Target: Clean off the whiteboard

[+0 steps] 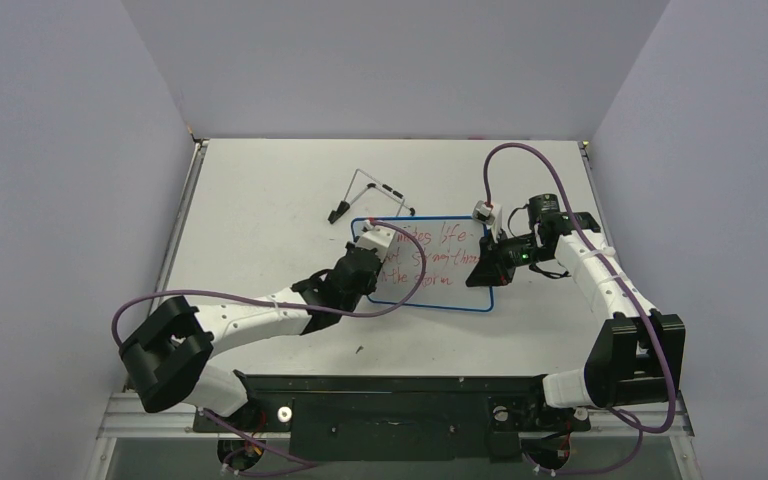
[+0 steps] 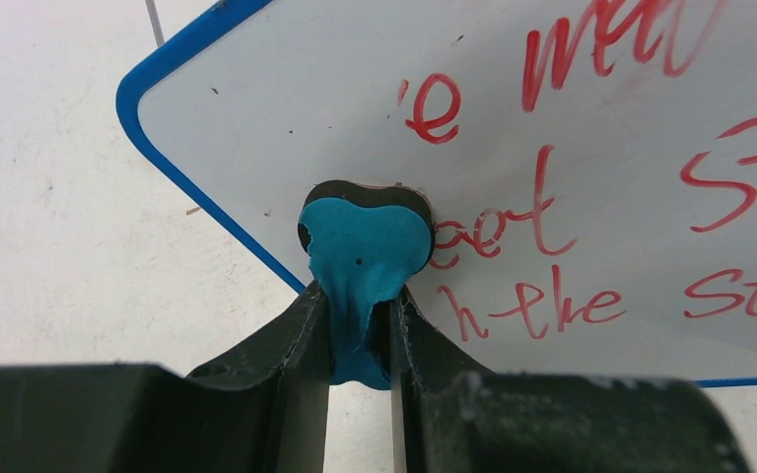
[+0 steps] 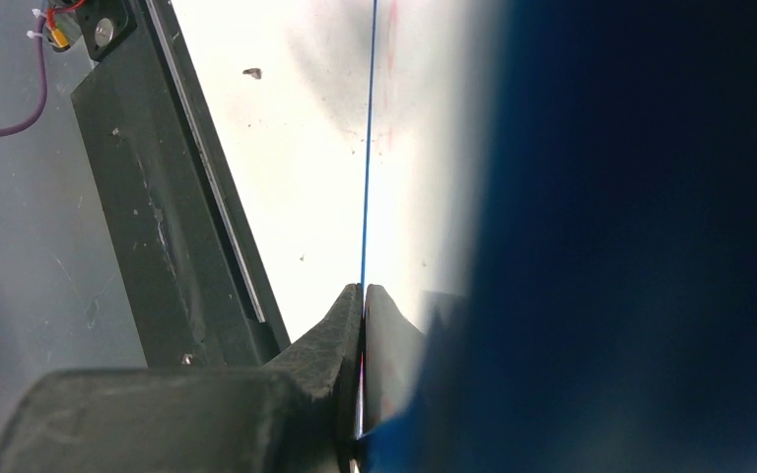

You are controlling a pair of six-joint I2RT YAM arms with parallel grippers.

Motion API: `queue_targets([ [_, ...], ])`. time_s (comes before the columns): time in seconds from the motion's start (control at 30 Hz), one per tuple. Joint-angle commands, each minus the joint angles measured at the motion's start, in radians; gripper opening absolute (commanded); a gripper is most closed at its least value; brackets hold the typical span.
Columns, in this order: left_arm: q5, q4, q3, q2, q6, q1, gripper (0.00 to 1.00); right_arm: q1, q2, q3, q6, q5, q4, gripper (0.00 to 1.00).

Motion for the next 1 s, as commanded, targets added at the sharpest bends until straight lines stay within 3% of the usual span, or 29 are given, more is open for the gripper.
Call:
queue_targets([
  [0.0, 0.036, 0.025, 0.043, -0.035, -0.008, 0.014, 0.00, 0.023, -0.017, 0.025, -0.080, -0.042, -0.046, 0.00],
  [0.3, 0.109, 0.023, 0.141, -0.025, -0.034, 0.064, 0.00, 0.023, -0.022, 0.024, -0.081, -0.041, -0.047, 0.00],
  [0.7, 0.246, 0.091, -0.048, -0.112, -0.115, 0.062, 0.00, 0.023, -0.019, 0.026, -0.087, -0.045, -0.053, 0.00],
  [0.97, 0.237, 0.136, -0.105, -0.126, -0.140, 0.034, 0.00, 0.024, -0.013, 0.027, -0.088, -0.043, -0.054, 0.00],
])
